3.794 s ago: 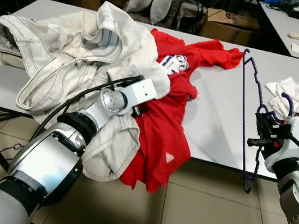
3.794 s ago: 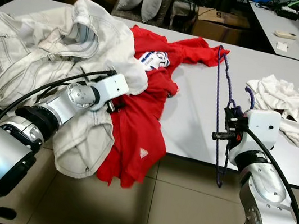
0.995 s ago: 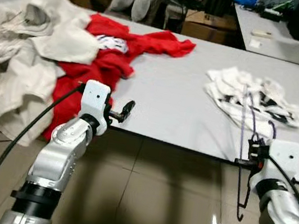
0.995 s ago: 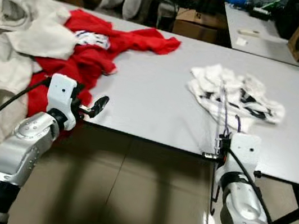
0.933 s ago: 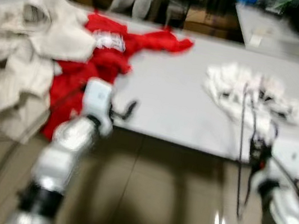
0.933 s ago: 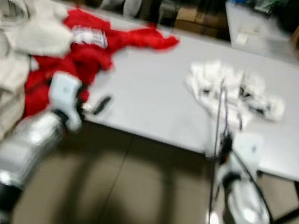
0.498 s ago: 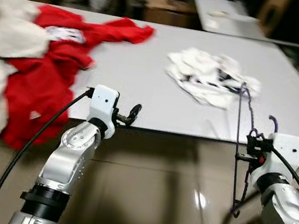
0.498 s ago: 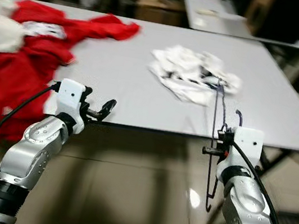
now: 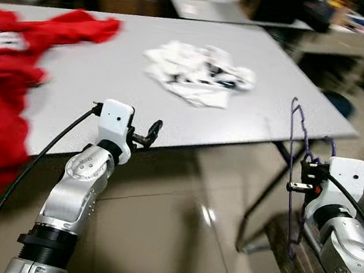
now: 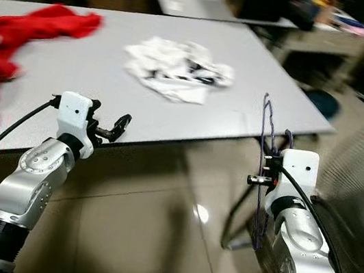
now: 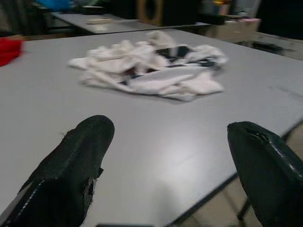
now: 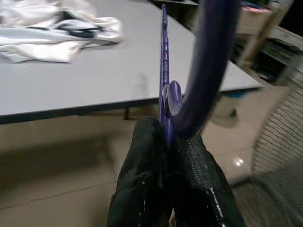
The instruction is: Hang hanger
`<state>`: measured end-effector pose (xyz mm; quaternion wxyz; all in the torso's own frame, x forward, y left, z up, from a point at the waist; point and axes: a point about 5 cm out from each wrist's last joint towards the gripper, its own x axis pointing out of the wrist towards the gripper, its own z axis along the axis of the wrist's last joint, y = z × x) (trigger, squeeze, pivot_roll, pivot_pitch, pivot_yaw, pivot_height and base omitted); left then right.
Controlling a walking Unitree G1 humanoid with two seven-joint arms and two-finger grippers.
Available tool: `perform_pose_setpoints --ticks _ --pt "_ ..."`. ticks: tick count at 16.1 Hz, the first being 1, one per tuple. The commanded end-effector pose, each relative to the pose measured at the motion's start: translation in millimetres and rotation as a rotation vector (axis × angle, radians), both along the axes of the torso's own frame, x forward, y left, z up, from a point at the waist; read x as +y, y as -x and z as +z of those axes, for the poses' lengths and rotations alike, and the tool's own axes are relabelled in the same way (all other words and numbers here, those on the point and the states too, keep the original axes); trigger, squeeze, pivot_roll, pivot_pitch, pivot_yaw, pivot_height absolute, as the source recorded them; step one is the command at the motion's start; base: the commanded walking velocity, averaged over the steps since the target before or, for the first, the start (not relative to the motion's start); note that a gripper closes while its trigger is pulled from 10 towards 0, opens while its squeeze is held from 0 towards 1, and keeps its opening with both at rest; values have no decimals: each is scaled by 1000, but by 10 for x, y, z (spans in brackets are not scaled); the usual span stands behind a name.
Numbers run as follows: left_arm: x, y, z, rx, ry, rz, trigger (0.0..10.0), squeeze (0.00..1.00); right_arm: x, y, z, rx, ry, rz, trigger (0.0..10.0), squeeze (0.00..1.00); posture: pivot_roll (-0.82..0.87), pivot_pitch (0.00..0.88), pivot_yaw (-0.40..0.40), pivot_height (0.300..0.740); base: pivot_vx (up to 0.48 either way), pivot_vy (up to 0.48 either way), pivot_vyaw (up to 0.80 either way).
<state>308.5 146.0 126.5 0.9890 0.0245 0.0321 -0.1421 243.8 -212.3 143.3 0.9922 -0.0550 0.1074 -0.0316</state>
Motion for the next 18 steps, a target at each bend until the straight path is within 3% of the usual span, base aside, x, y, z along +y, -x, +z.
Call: perform_pose_setpoints --ticks 1,4,6,8,9,10,11,15,18 --pt "-9 -16 39 -17 -12 -26 10000 0 -25 26 -39 7 -28 -28 10000 0 -34 0 -39 740 0 0 0" --pt "83 -28 38 -13 13 33 10000 0 39 60 -80 11 -54 -5 10000 0 -56 0 0 740 0 0 0" --pt "102 -23 28 -4 50 16 10000 0 -19 125 -53 18 -13 -25 10000 0 -85 0 24 740 0 0 0" --pt "95 -34 27 -3 66 17 10000 0 -4 160 -44 10 -37 -20 10000 0 -83 0 24 740 0 0 0" --pt "78 -39 33 -4 71 18 10000 0 -14 166 -3 -26 75 -47 10000 0 -77 0 24 740 0 0 0" --pt "60 -27 36 -3 71 14 10000 0 81 140 14 -57 85 53 10000 0 -71 0 23 740 0 0 0" --pt "55 -18 33 -1 71 10 10000 0 150 129 30 -79 78 124 10000 0 -64 0 13 740 0 0 0" --pt "97 -19 24 2 71 34 10000 0 117 80 -19 -38 36 62 10000 0 -39 0 -13 740 0 0 0" --pt "89 -8 14 8 77 36 10000 0 137 53 -10 -49 23 113 10000 0 -24 0 -24 740 0 0 0"
